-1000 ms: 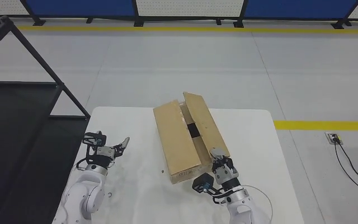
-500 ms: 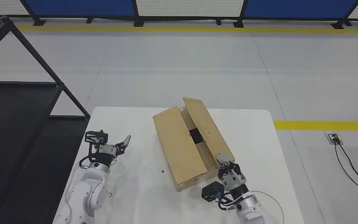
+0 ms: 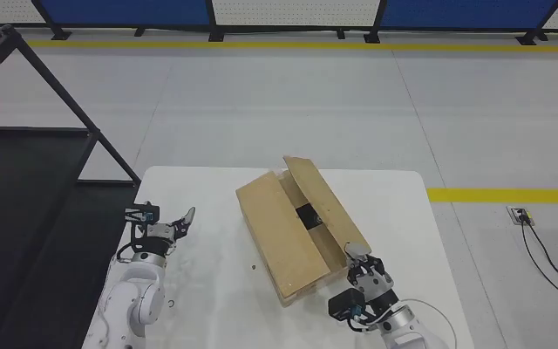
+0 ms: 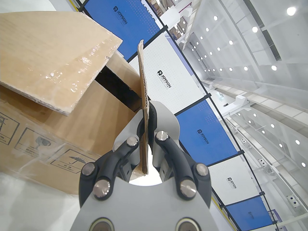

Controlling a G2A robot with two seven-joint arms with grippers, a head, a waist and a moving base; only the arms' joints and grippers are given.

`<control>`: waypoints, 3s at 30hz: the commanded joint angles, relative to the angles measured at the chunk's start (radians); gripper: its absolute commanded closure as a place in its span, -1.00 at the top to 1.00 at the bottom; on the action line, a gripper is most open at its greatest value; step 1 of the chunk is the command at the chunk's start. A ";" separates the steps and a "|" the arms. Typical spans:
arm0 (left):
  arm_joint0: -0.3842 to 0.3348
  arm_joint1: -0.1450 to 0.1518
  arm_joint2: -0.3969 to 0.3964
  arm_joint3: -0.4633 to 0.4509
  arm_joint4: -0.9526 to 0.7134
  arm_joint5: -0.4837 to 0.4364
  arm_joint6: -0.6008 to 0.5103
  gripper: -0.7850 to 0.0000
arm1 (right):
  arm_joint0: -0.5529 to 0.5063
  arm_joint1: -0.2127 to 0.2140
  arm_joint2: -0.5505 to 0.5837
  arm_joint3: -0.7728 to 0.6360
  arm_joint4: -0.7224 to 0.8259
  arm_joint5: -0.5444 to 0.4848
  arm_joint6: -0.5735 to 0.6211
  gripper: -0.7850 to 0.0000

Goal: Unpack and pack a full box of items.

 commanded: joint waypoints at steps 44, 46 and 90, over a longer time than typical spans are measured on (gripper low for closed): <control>-0.133 0.007 0.029 0.112 0.155 -0.144 0.010 1.00 | 0.004 0.056 0.060 0.023 0.040 -0.195 -0.277 -1.00; -0.147 0.006 0.042 0.123 0.166 -0.153 0.005 1.00 | 0.000 0.057 0.060 0.020 0.054 -0.181 -0.280 -1.00; -0.356 0.011 0.138 0.367 0.289 -0.396 0.140 1.00 | -0.180 0.088 0.179 -0.055 0.271 -0.095 -0.569 1.00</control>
